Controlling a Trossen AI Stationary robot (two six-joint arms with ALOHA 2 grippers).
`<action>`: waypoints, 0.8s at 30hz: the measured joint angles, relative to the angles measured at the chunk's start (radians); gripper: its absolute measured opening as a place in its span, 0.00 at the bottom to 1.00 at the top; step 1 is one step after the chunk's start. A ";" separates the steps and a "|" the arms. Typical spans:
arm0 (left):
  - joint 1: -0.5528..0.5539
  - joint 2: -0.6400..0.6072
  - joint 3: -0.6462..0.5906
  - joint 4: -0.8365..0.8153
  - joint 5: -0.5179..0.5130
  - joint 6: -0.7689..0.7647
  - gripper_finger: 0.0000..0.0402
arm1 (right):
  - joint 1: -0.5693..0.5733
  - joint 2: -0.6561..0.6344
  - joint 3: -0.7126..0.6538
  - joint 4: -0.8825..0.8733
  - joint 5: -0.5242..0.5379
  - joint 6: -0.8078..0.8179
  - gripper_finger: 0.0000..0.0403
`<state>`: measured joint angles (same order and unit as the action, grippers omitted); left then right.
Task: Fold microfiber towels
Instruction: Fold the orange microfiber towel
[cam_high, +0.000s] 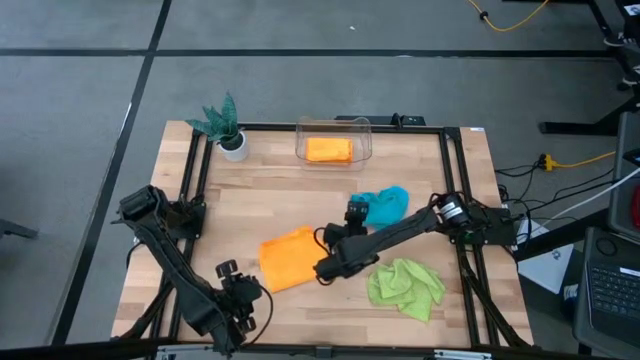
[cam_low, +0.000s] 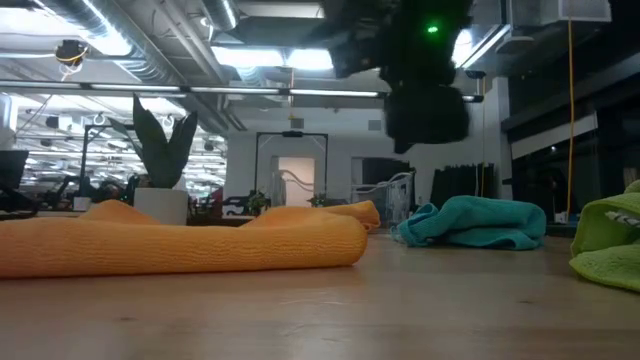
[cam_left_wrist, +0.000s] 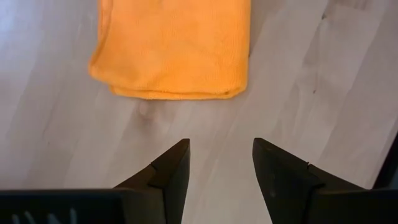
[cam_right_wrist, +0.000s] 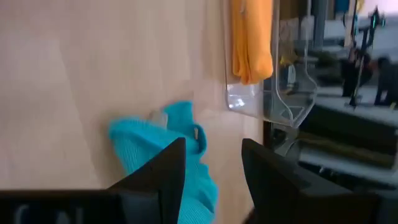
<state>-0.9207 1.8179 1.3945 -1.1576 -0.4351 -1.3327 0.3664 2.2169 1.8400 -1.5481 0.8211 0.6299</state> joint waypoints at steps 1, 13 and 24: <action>0.004 0.000 0.000 0.001 0.000 0.000 0.42 | 0.005 -0.015 -0.023 0.027 0.001 -0.031 0.40; 0.005 0.000 0.000 0.002 -0.047 0.001 0.42 | 0.019 -0.273 -0.480 0.122 -0.064 0.169 0.40; 0.017 0.000 0.000 0.004 -0.130 0.001 0.42 | 0.064 -0.493 -0.766 0.870 -0.525 -0.132 0.36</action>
<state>-0.9034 1.8179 1.3945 -1.1537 -0.5652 -1.3320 0.4301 1.7241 1.0743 -0.6777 0.2964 0.4975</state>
